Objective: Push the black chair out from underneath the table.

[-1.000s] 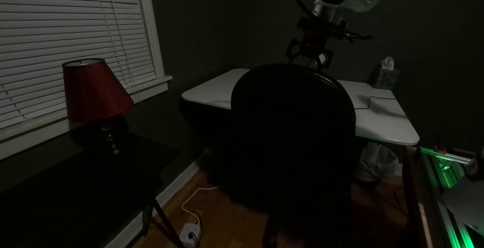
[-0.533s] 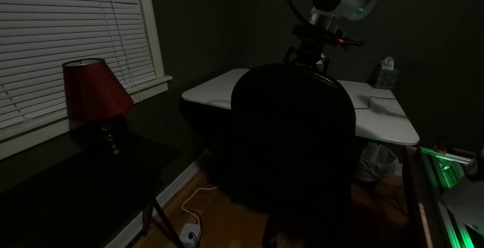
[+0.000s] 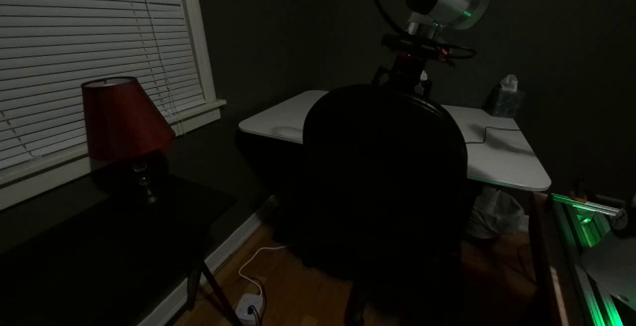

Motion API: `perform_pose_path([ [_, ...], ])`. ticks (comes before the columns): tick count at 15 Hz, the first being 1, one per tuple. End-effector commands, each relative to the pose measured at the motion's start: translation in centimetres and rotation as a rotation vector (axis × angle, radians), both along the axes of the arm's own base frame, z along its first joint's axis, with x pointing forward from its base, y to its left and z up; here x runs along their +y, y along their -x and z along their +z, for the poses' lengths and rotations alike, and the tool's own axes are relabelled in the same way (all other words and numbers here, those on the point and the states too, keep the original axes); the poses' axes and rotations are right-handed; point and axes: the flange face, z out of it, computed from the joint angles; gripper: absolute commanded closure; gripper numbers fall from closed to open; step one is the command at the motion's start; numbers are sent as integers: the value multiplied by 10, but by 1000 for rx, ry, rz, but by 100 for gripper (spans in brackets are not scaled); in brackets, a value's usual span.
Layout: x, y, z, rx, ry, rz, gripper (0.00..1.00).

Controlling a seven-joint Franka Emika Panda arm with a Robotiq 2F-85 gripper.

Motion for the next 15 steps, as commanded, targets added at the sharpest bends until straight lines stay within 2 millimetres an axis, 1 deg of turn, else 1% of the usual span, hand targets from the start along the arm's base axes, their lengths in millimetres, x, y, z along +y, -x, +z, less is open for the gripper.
perform_pose_path([
  [1,30,0,-16,67,-108,43,0],
  [3,43,1,-21,100,-139,68,0],
  [8,86,0,-25,131,-260,104,0],
  [10,105,1,-27,150,-324,106,0],
  [15,141,7,-35,233,-490,82,0],
])
